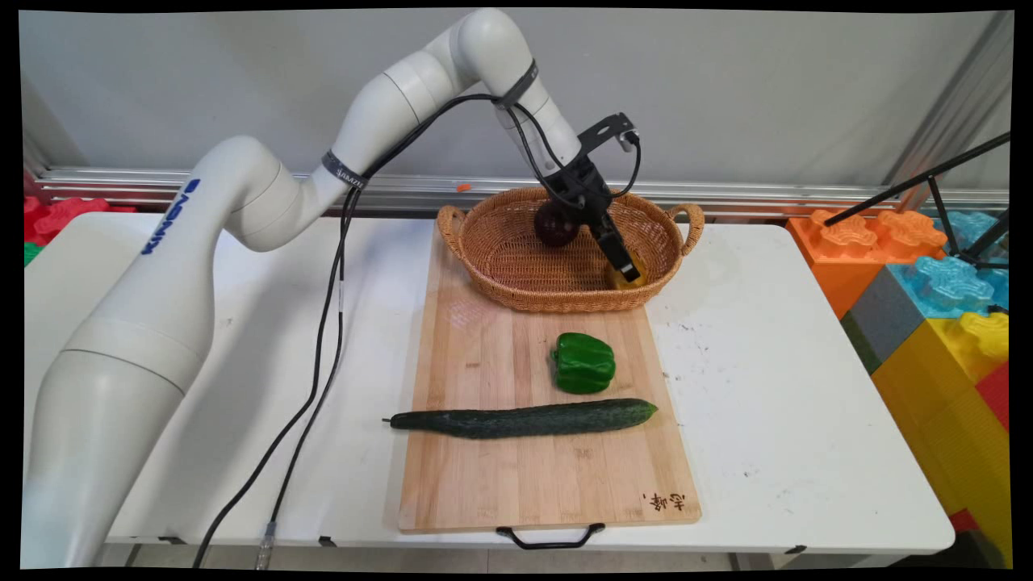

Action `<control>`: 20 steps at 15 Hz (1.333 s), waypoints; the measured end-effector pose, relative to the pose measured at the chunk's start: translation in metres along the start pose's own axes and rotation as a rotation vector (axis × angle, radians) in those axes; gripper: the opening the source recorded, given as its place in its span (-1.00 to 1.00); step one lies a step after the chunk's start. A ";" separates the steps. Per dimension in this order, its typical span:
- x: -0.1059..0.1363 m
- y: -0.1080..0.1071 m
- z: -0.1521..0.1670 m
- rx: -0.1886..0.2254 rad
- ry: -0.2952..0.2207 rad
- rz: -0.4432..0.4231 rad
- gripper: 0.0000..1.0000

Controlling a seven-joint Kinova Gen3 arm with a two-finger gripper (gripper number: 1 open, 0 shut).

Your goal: Pick up the potato from the vegetable basket, then place the picked object on the cutting board

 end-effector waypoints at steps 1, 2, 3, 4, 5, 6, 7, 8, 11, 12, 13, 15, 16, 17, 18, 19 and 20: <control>0.000 -0.001 0.002 -0.001 0.001 -0.003 1.00; -0.001 -0.001 0.003 -0.002 0.002 -0.005 1.00; -0.001 -0.002 0.004 -0.003 0.003 -0.006 1.00; -0.002 -0.002 0.006 -0.004 0.003 -0.008 1.00; -0.002 -0.003 0.006 -0.005 0.003 -0.010 1.00; -0.003 -0.002 0.008 -0.008 0.003 -0.012 1.00; -0.003 -0.002 0.008 -0.010 0.003 -0.014 1.00; -0.004 -0.002 0.009 -0.014 0.003 -0.016 1.00; -0.006 -0.002 0.011 -0.021 0.000 -0.021 1.00; -0.007 -0.002 0.012 -0.022 -0.002 -0.020 1.00; -0.008 -0.002 0.012 -0.021 -0.004 -0.018 1.00; -0.010 -0.003 0.012 -0.016 -0.009 -0.009 1.00; -0.011 -0.003 0.013 -0.013 -0.013 -0.003 1.00; -0.012 -0.003 0.012 -0.012 -0.015 0.001 1.00; -0.013 -0.003 0.012 -0.008 -0.020 0.014 1.00; -0.013 -0.003 0.011 -0.003 -0.023 0.026 1.00; -0.014 -0.004 0.010 0.002 -0.027 0.042 -1.00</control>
